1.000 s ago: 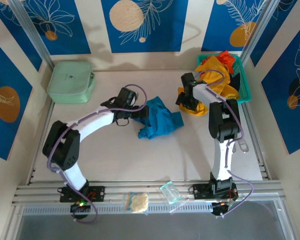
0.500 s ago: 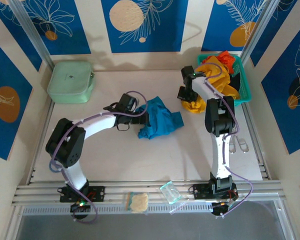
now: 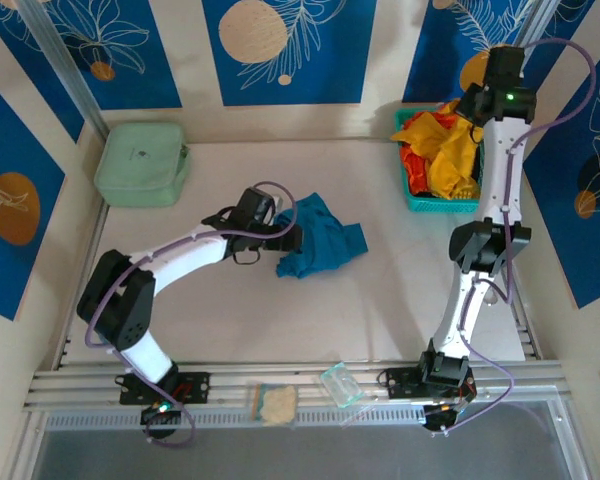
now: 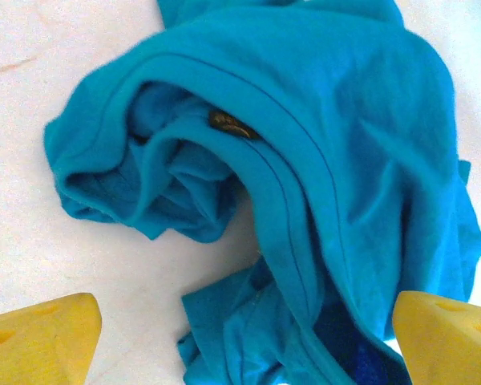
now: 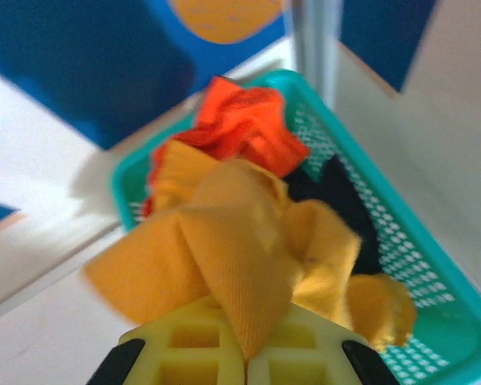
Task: Fold and stack the t-shirts
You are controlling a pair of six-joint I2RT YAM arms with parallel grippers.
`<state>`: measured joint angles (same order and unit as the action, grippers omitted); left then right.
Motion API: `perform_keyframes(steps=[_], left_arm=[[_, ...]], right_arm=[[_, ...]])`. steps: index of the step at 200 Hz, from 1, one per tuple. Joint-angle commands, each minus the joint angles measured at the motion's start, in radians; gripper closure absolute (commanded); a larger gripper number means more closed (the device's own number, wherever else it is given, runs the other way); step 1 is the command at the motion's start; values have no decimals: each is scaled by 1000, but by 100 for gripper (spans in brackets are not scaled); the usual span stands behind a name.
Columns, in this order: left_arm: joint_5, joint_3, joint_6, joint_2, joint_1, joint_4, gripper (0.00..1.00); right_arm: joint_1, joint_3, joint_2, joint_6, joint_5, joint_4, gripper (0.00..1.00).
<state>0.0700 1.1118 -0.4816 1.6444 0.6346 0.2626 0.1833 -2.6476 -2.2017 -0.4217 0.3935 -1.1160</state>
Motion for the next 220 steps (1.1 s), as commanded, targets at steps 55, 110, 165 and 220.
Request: perform_keyframes(steps=[55, 110, 165, 220], left_arm=[[-52, 44, 32, -50, 32, 85, 4], [-115, 97, 51, -115, 33, 178, 0], [-122, 214, 21, -48, 29, 253, 1], [30, 282, -101, 124, -55, 153, 11]], right_arm=[[7, 251, -143, -14, -48, 28, 86], [-13, 248, -26, 36, -85, 11, 32], [-156, 583, 296, 111, 28, 104, 8], [-418, 1166, 629, 22, -259, 301, 14]])
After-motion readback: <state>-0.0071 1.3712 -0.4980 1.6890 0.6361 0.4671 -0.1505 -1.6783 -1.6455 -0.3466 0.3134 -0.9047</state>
